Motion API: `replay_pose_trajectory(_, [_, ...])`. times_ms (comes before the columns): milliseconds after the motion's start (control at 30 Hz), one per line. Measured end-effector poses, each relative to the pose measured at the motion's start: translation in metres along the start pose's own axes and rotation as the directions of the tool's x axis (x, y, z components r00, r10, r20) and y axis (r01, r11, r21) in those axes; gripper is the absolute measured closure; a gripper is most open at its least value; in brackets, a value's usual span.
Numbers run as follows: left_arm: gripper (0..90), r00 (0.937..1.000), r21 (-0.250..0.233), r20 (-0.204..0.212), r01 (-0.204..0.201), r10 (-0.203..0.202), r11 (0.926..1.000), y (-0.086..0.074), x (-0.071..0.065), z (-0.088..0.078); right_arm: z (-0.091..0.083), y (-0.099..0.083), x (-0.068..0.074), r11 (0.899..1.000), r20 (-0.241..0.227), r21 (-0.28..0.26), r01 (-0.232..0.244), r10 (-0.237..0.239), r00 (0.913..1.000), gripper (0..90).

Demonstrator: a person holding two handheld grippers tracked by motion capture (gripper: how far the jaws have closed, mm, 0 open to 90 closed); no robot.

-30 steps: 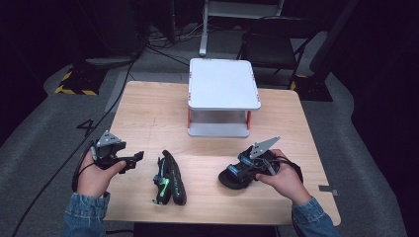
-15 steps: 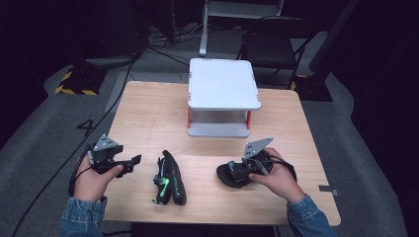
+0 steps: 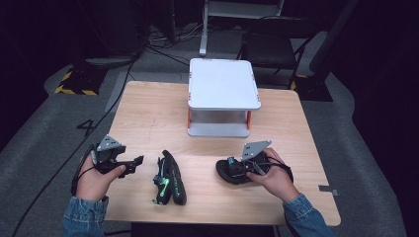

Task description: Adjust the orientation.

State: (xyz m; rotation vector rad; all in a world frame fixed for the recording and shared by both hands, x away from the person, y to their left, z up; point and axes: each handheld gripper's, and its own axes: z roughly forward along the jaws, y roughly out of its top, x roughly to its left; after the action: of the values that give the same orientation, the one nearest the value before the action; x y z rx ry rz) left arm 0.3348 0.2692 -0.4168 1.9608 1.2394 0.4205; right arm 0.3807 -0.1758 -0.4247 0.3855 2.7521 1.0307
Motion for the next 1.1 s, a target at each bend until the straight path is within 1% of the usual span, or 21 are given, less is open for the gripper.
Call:
replay_pose_trajectory(100, [22.5,1.0,0.003,-0.005,-0.004,0.004,1.0,-0.001,0.001,-0.001,-0.004,0.002,0.0,0.999,0.029,-0.028,-0.014,0.015,0.9995,87.4])
replay_pose_trajectory(133, [22.5,1.0,0.001,-0.002,0.002,-0.002,1.0,-0.001,0.001,-0.001,-0.006,0.002,-0.001,0.999,0.048,-0.045,-0.024,0.026,0.9985,87.4])
replay_pose_trajectory(200, [22.5,1.0,0.003,-0.003,-0.001,0.001,1.0,-0.002,0.001,-0.001,-0.013,0.001,-0.005,0.993,0.094,-0.092,-0.067,0.076,0.9927,87.3])
replay_pose_trajectory(233, [22.5,1.0,0.001,-0.006,0.002,-0.002,1.0,-0.002,0.001,-0.001,-0.016,-0.001,-0.008,0.987,0.119,-0.126,-0.097,0.112,0.9866,87.3])
replay_pose_trajectory(300, [22.5,1.0,0.003,-0.006,0.0,0.0,1.0,-0.003,0.001,-0.001,-0.02,-0.004,-0.015,0.974,0.17,-0.179,-0.14,0.171,0.9705,87.2])
replay_pose_trajectory(367, [22.6,1.0,0.009,-0.007,-0.003,0.003,1.0,-0.003,0.001,-0.001,-0.02,-0.007,-0.023,0.963,0.2,-0.207,-0.17,0.212,0.9567,87.0])
replay_pose_trajectory(400, [22.6,1.0,0.011,-0.005,0.001,-0.001,0.9999,-0.004,0.0,0.0,-0.018,-0.009,-0.026,0.96,0.206,-0.213,-0.182,0.226,0.9519,86.9])
replay_pose_trajectory(433, [22.5,1.0,0.013,-0.005,-0.001,0.001,0.9999,-0.004,0.0,0.0,-0.014,-0.01,-0.029,0.959,0.207,-0.215,-0.187,0.232,0.9504,86.8])
replay_pose_trajectory(500, [22.6,1.0,0.015,-0.004,0.0,0.0,0.9999,-0.005,0.0,0.0,-0.002,-0.011,-0.032,0.963,0.183,-0.189,-0.19,0.225,0.957,86.3])
replay_pose_trajectory(533, [22.6,1.0,0.014,-0.006,-0.002,0.002,0.9999,-0.005,0.0,0.0,0.003,-0.012,-0.033,0.964,0.175,-0.18,-0.194,0.226,0.9584,85.3])
replay_pose_trajectory(600, [22.6,1.0,0.013,-0.007,-0.002,0.002,0.9999,-0.006,0.0,-0.001,0.015,-0.013,-0.034,0.969,0.161,-0.146,-0.198,0.22,0.962,76.0])
replay_pose_trajectory(667, [22.6,1.0,0.013,-0.009,-0.001,0.001,0.9999,-0.006,0.001,-0.002,0.018,-0.013,-0.034,0.969,0.139,-0.153,-0.194,0.216,0.9665,68.6])
replay_pose_trajectory(700, [22.6,0.9999,0.011,-0.01,0.003,-0.003,0.9999,-0.006,0.001,-0.002,0.016,-0.012,-0.034,0.969,0.133,-0.16,-0.187,0.208,0.969,62.0])
replay_pose_trajectory(733, [22.6,0.9999,0.011,-0.01,0.005,-0.005,0.9999,-0.005,0.002,-0.002,0.011,-0.011,-0.035,0.967,0.115,-0.177,-0.184,0.207,0.9716,57.4])
replay_pose_trajectory(800, [22.6,0.9999,0.005,-0.009,0.004,-0.004,1.0,-0.004,0.003,-0.001,-0.005,-0.01,-0.035,0.957,0.077,-0.216,-0.195,0.216,0.9735,51.6])
replay_pose_trajectory(833, [22.6,1.0,0.006,-0.007,0.001,0.0,1.0,-0.003,0.003,0.0,-0.014,-0.011,-0.035,0.957,0.07,-0.22,-0.189,0.208,0.9756,49.5])
replay_pose_trajectory(867, [22.6,1.0,0.006,-0.007,0.001,0.0,1.0,-0.003,0.003,0.0,-0.023,-0.012,-0.035,0.958,0.081,-0.227,-0.175,0.198,0.9769,49.1])
replay_pose_trajectory(900, [22.6,1.0,0.009,0.0,-0.002,0.002,1.0,-0.001,0.002,0.002,-0.033,-0.014,-0.035,0.96,0.11,-0.228,-0.163,0.191,0.9753,48.4])
replay_pose_trajectory(967, [22.6,0.9999,0.01,0.01,-0.011,0.011,0.9999,0.002,0.002,0.005,-0.051,-0.021,-0.038,0.963,0.166,-0.212,-0.166,0.203,0.9649,47.1])
replay_pose_trajectory(1033, [22.6,0.9998,0.01,0.016,-0.014,0.014,0.9999,0.005,0.0,0.008,-0.063,-0.029,-0.041,0.961,0.191,-0.198,-0.191,0.229,0.9545,47.0])
replay_pose_trajectory(1100, [22.6,0.9995,0.01,0.022,-0.021,0.021,0.9997,0.007,-0.002,0.011,-0.068,-0.039,-0.044,0.963,0.214,-0.147,-0.224,0.252,0.9437,46.9])
